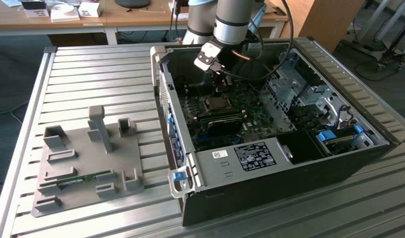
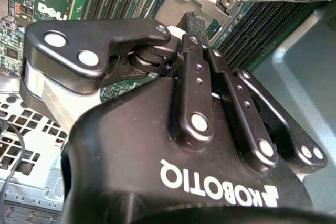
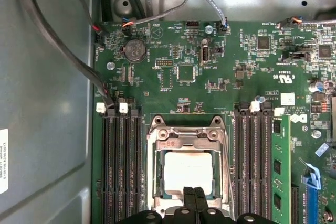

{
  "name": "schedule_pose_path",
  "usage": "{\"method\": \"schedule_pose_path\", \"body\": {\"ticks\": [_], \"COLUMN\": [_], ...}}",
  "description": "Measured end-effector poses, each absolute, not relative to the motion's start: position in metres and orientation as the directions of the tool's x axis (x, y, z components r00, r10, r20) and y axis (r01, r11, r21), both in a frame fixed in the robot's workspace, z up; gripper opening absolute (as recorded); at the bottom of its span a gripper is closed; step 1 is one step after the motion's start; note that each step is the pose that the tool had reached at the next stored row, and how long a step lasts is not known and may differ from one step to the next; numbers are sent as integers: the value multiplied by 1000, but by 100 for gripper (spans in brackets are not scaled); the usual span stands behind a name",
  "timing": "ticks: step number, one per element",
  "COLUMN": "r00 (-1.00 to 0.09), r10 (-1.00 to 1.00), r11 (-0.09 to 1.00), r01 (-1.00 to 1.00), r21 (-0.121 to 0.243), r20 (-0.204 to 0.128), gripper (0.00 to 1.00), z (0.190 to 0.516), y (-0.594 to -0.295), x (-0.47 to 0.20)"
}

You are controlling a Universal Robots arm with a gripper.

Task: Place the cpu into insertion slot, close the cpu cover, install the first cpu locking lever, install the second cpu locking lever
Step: 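Close the cpu cover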

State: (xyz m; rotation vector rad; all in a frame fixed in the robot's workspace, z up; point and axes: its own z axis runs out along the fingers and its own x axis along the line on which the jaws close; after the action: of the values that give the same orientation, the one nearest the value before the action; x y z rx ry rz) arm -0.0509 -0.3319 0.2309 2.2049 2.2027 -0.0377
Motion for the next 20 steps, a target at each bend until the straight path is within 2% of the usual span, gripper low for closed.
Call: {"method": "schedule_pose_path", "body": {"ticks": [5,20], "r00": [-9,-268], "r10": [999,963], "r11": [9,268], "r01": [1000,963], "r21": [0,0], "r20": [-35,-34], "gripper": [10,10], "z": [231,230], "y": [-332,-332], "x": [-51,-51]}}
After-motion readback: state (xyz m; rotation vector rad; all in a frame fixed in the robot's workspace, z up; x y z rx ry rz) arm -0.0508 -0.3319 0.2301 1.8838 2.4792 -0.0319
